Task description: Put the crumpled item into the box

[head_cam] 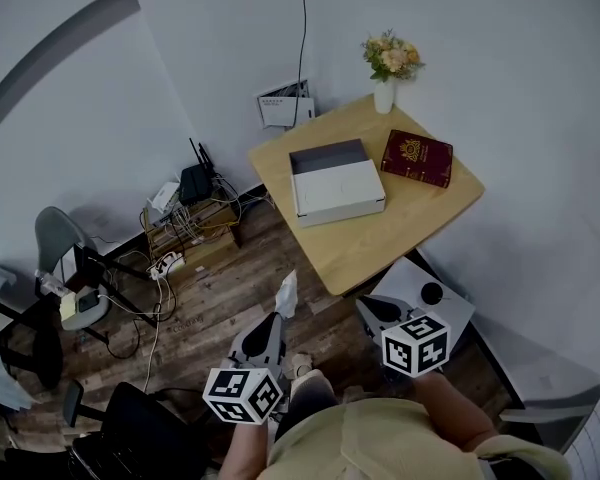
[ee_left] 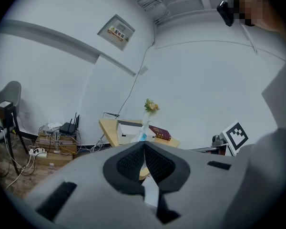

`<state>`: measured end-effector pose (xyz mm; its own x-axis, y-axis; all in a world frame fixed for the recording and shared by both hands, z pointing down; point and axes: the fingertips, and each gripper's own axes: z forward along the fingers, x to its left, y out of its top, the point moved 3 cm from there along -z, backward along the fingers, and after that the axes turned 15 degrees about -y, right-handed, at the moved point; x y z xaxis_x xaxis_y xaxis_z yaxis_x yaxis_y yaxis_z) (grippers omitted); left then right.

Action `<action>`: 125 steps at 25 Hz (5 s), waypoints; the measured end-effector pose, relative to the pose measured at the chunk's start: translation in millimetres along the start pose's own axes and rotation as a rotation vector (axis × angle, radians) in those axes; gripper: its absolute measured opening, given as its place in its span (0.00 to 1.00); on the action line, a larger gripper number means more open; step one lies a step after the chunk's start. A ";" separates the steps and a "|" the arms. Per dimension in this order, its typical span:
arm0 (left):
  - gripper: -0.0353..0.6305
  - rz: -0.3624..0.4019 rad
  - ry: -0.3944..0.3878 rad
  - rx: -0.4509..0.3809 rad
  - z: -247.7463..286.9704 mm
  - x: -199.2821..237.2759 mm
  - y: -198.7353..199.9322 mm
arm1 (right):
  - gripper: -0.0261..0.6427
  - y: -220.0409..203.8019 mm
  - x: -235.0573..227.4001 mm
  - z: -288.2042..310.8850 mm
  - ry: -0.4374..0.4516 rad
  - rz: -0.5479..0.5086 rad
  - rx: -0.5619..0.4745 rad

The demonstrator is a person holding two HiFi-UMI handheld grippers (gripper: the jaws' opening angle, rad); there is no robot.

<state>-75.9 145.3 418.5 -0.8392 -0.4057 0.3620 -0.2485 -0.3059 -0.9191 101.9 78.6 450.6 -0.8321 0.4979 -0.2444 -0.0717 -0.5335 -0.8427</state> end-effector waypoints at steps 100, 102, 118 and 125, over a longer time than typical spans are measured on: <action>0.09 0.161 -0.313 0.174 304.4 175.9 142.2 | 0.08 186.6 -91.4 243.4 -0.114 0.095 0.002; 0.08 0.170 -0.305 0.179 310.5 177.6 143.5 | 0.08 189.0 -93.8 246.9 -0.103 0.097 0.003; 0.08 0.218 -0.281 0.265 351.9 192.9 133.4 | 0.08 189.7 -109.6 276.5 -0.042 0.123 0.044; 0.09 0.236 -0.267 0.319 365.3 200.4 122.1 | 0.08 189.9 -112.2 280.3 -0.025 0.134 0.052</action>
<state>-97.8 -287.9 435.7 -0.6906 -0.6905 0.2151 0.1301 -0.4111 -0.9023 27.5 -270.3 452.4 -0.8496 0.4031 -0.3401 0.0125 -0.6292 -0.7771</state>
